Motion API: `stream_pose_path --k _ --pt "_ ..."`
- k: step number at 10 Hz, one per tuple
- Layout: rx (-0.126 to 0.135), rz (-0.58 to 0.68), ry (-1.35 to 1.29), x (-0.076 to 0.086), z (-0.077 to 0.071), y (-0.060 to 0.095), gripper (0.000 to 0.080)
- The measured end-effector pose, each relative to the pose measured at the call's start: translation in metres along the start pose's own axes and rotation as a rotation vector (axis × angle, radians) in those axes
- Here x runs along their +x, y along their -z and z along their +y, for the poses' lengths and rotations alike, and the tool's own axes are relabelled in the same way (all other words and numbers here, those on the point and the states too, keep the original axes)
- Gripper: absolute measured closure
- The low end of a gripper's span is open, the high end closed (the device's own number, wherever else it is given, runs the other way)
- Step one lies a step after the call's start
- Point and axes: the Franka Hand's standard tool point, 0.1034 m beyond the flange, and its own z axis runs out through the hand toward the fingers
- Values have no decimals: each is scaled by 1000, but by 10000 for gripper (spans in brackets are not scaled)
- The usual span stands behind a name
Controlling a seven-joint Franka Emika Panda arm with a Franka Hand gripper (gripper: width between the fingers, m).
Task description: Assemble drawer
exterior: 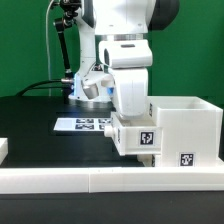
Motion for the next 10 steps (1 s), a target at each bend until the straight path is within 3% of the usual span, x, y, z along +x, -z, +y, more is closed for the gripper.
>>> stream_pose_path --k 4,5,6,7,9,10 --pt "0 0 -6 1 0 -1 757" --pt "0 0 -8 1 0 -1 673" --pt "0 1 -10 2 0 -1 453" --pt "-1 1 -9 3 0 0 453" --pt "-7 -3 -9 3 2 7 206" --pt "-8 -8 -16 3 3 15 206"
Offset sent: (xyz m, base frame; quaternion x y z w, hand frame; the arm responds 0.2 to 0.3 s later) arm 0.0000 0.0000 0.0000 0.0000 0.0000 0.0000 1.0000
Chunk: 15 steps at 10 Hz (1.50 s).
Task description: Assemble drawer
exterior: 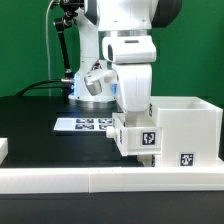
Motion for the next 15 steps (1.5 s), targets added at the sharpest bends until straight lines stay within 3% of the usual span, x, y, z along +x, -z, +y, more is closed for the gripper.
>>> stream_pose_path --k 2,4,6,8,10,12,15 --pt "12 -14 -14 -1 3 19 153" --pt "21 -27 -5 -18 13 42 153" --pt "30 -25 -14 -33 9 39 151" --pt "31 -25 -14 -34 9 38 151" --pt "32 64 3 -47 9 33 151" --pt "36 154 -7 -68 22 17 151" --pt "28 230 -28 -73 34 4 151"
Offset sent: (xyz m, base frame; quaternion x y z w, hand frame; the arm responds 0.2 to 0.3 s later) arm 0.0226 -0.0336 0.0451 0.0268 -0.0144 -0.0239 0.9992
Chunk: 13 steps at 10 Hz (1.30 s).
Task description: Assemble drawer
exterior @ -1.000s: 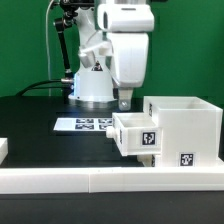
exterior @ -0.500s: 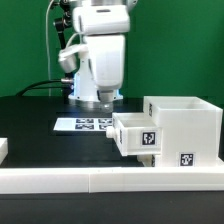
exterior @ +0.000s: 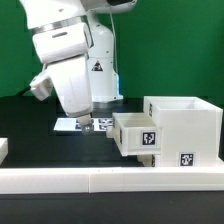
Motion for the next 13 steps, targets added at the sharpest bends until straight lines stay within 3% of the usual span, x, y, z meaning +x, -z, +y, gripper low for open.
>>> stream_pose_path --k 2,6,10,13 --pt "13 10 2 10 0 -14 151" --pt "-4 9 -7 35 3 -20 151" --pt "-1 10 -14 30 2 -22 151" --pt "2 18 21 46 3 -27 151"
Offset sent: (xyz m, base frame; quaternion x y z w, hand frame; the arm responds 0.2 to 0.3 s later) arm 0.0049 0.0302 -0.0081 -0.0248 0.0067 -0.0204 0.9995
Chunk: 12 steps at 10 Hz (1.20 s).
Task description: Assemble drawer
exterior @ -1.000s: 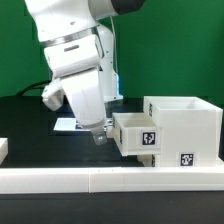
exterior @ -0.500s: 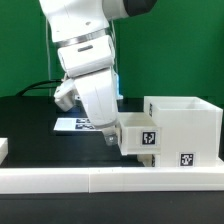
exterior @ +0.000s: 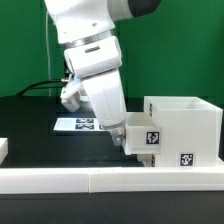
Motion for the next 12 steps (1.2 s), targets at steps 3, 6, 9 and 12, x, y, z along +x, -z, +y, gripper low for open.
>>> stream_pose_path --k 3,6,9,12 --pt "1 -22 27 10 3 -3 151" --pt "6 -26 -7 23 2 -9 151" --pt "16 -17 -27 35 -1 -13 151" --pt "17 -25 -29 40 2 -12 151"
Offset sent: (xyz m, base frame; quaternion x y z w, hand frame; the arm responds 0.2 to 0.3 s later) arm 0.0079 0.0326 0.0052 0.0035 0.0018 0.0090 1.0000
